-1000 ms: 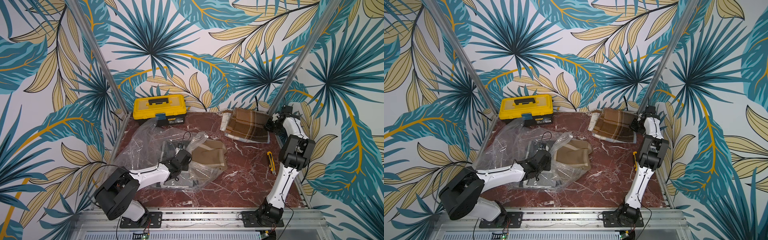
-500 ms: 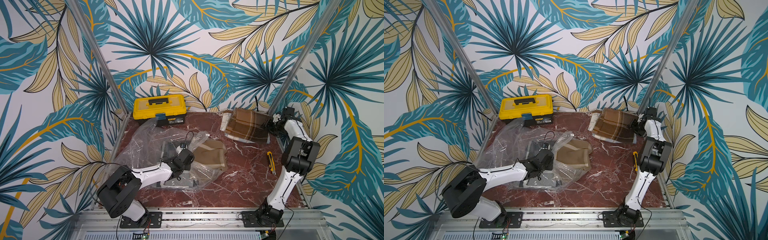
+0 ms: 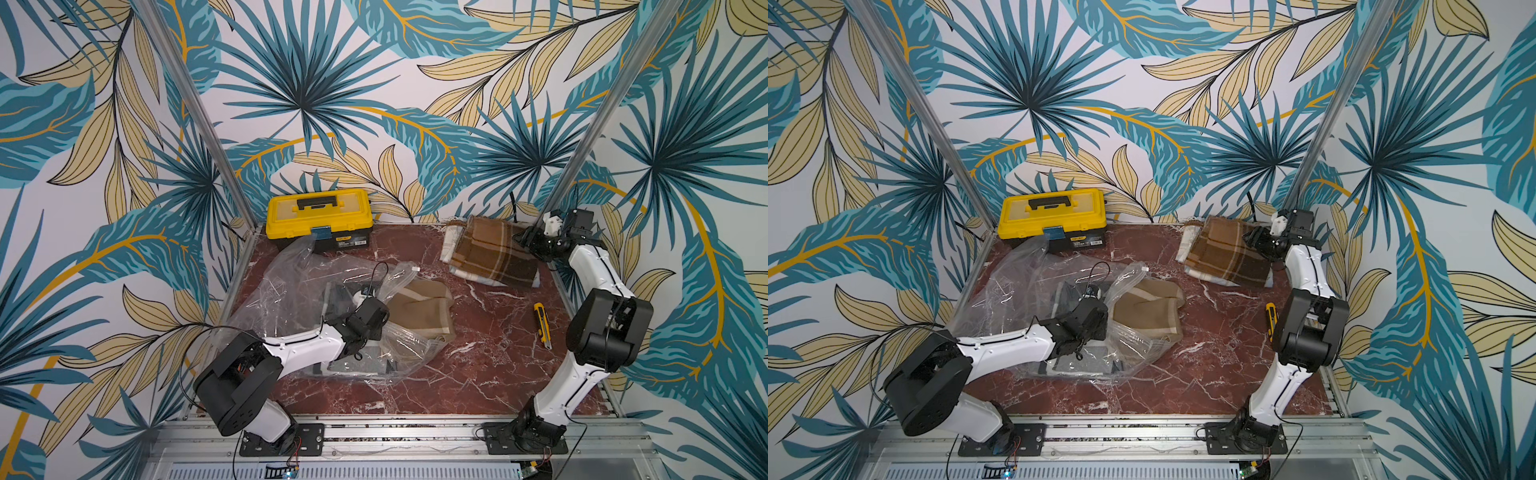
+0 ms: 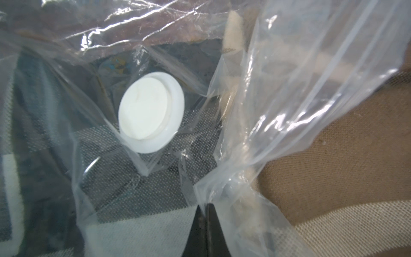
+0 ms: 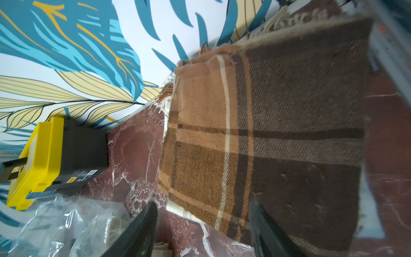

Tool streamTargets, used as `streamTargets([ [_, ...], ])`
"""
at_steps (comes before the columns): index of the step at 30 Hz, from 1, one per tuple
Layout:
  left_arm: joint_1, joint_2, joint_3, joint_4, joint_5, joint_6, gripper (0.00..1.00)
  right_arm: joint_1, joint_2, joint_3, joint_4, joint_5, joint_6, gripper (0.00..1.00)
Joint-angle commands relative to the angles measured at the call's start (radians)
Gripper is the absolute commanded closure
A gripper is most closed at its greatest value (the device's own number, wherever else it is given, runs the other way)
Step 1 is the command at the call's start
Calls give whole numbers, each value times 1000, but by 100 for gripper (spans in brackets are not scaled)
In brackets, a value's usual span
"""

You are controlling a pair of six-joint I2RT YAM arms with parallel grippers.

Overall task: Take the blanket out of the vacuum bag
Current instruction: Place the blanket at the corner of the board, then take out the blanket from the vacuum bag.

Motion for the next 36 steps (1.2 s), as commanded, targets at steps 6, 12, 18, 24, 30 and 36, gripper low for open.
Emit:
streamTargets([
  [6,-9,-85,50,3,64,82,100,154,-132,-158,117,-152,66,30],
  [12,-9,-171,52,1,75,115,100,368,-240,-382,247,-99,170,26],
  [18,-9,-211,54,-42,81,115,100,448,-197,-494,283,32,170,26],
  [24,-11,-267,19,-77,58,95,100,465,-95,-472,268,77,124,25],
  [30,-11,-280,6,-93,39,90,100,491,-2,-461,304,24,144,25],
  [36,-10,-266,5,-88,30,94,100,539,5,-464,309,15,151,45],
])
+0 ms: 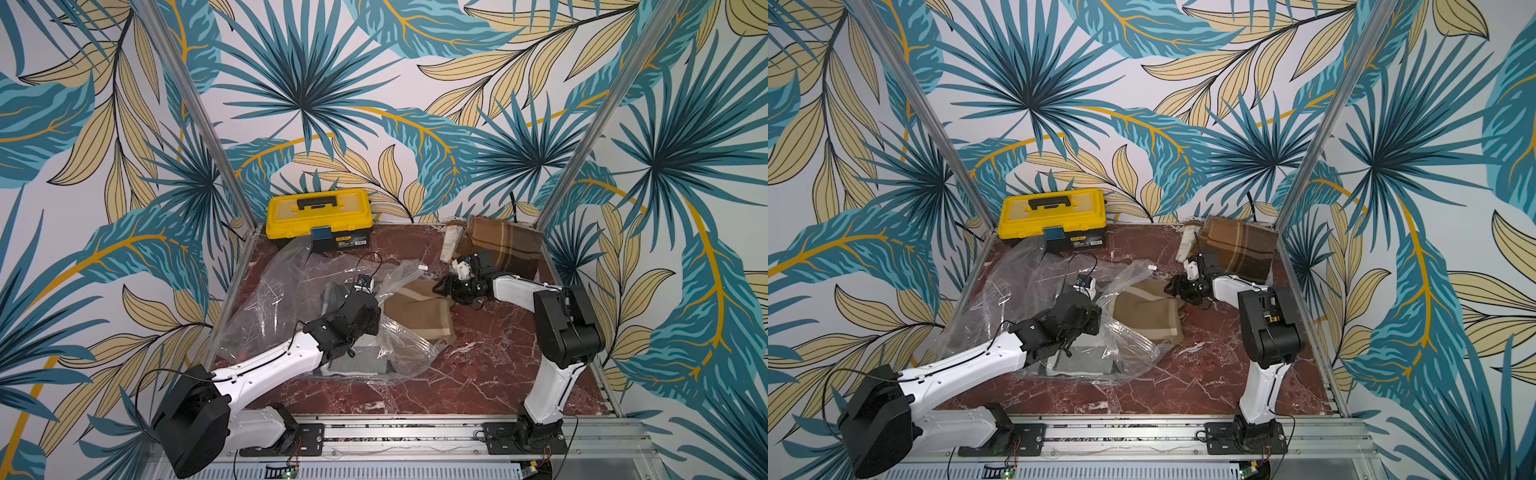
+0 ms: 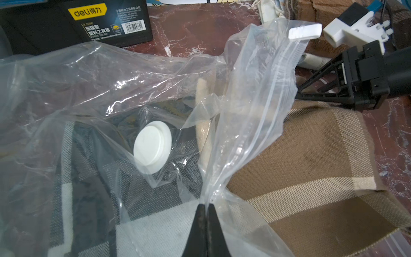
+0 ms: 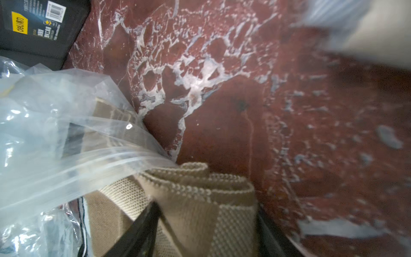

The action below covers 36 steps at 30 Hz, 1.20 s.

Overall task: Take the blanket out of the vacuum bag
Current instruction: Take out the blanket from the vacuum bag.

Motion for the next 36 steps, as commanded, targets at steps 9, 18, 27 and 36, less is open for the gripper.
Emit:
streamTargets([
  [9,-5,30,-9,20,-27,3,100,45,-95,-63,39,-44,47,100],
  [18,-5,65,-7,22,-74,-20,100,58,-236,-5,26,-109,121,100],
  [27,-4,88,-31,51,-77,-33,100,67,-266,91,31,-175,192,100],
  [36,-5,83,-35,57,-71,-30,100,89,-226,28,88,-165,194,83],
])
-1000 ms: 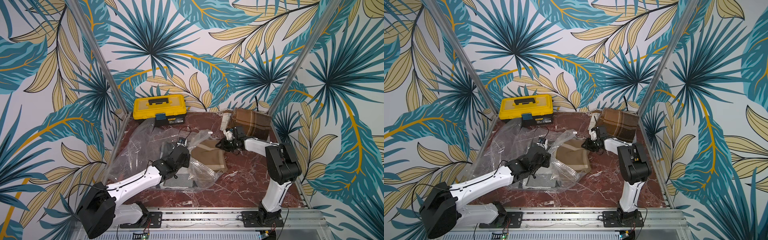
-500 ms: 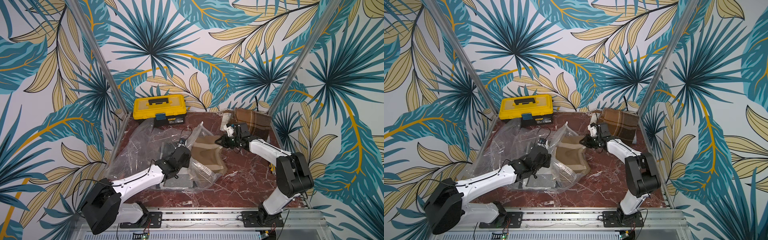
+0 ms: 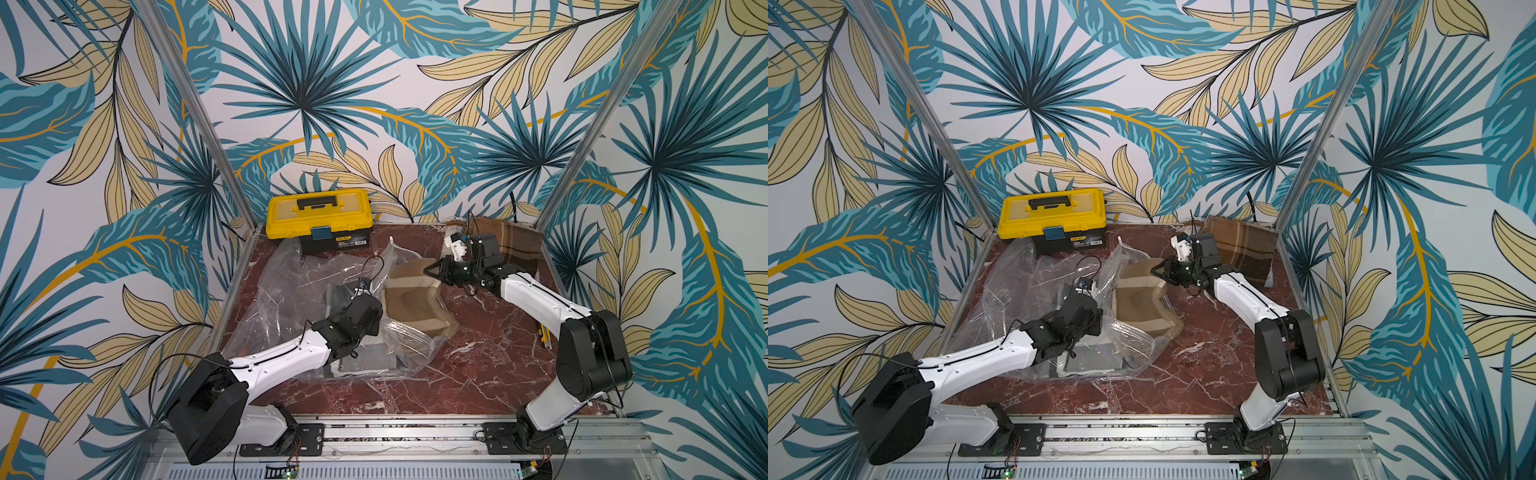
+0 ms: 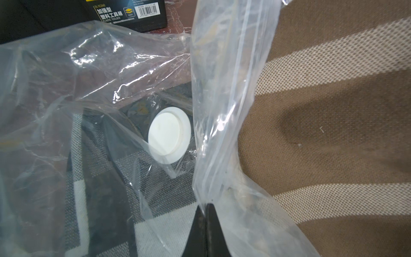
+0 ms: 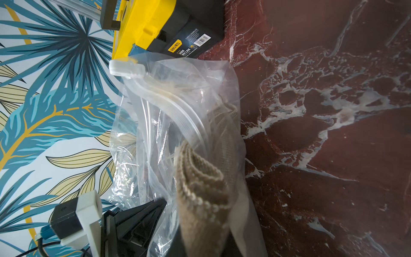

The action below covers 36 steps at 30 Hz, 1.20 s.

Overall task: Take the blanket out of the vacuum bag
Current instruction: Take out the blanket from the vacuum bag.

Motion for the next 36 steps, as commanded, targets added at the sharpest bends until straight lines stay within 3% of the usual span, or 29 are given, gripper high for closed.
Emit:
streamTargets([
  [1,-4,0,-13,6,-3,-2,100,6,12,-18,61,-22,7,82],
  [3,-4,3,-13,9,-2,-4,100,5,14,-10,57,-35,6,75],
  [10,-4,28,-7,23,13,-7,100,10,-4,38,-57,-8,-60,71],
  [17,-6,49,2,25,18,-3,100,14,-8,53,-127,4,-84,84],
  [19,-4,53,2,32,20,-4,100,16,-12,61,-156,30,-99,100],
  [28,-5,80,14,41,24,-1,100,21,-6,141,-158,2,-75,100],
  [36,-5,111,17,58,33,-7,100,21,45,275,-36,-89,32,100],
])
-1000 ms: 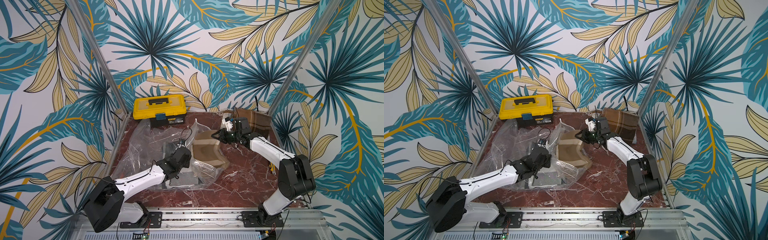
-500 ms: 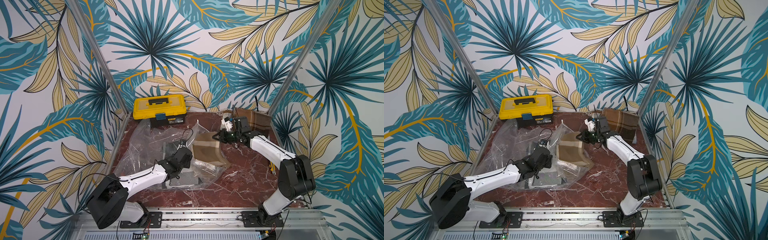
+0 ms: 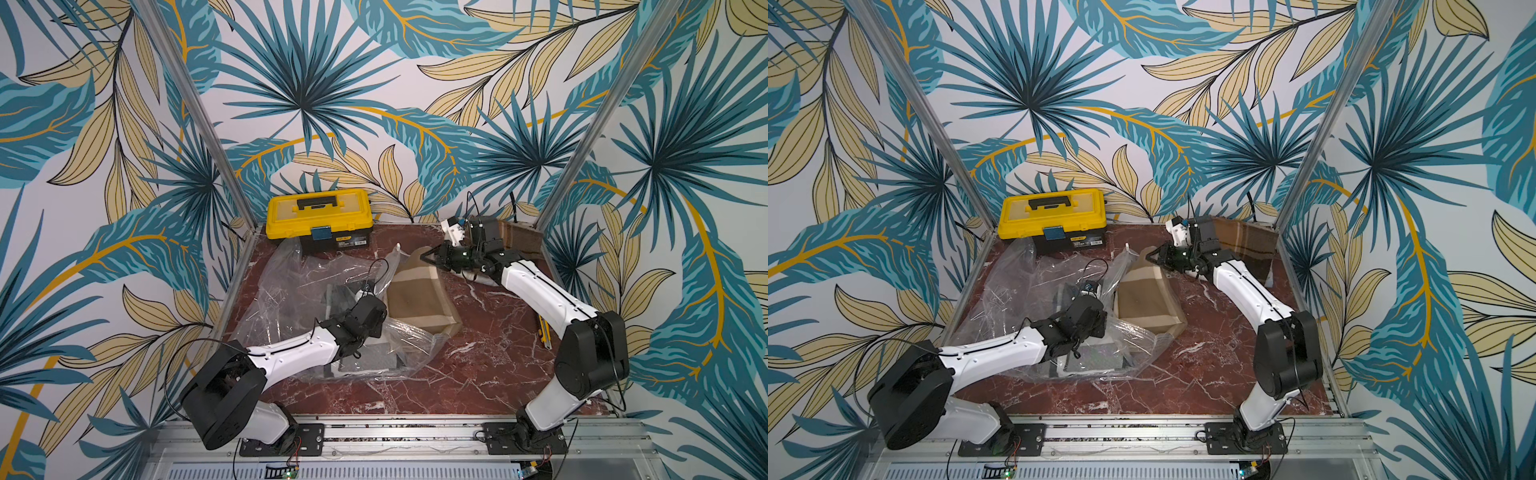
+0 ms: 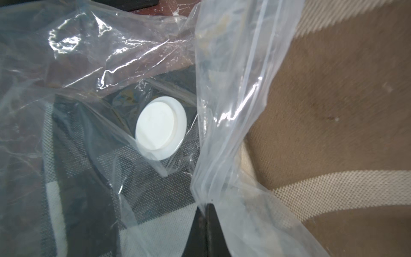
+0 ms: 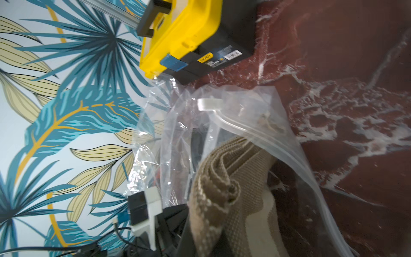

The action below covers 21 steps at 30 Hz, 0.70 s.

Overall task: Take the blanket out of the vacuum bag
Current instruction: Take out the blanket from the vacuum bag.

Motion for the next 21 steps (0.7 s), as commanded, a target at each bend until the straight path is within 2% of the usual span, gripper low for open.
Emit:
streamTargets([
  [1,-4,12,18,12,16,-5,100,2,19,61,51,-17,13,100],
  [4,-5,0,15,7,13,-1,100,-16,22,128,-65,77,-59,100],
  [8,-5,-7,10,-3,3,7,100,-69,41,187,-34,130,-63,100],
  [11,-5,-9,5,-5,2,2,100,-107,81,252,-21,200,-115,100],
  [21,-4,-41,-9,-34,-18,-4,100,-294,250,332,246,235,-84,100],
])
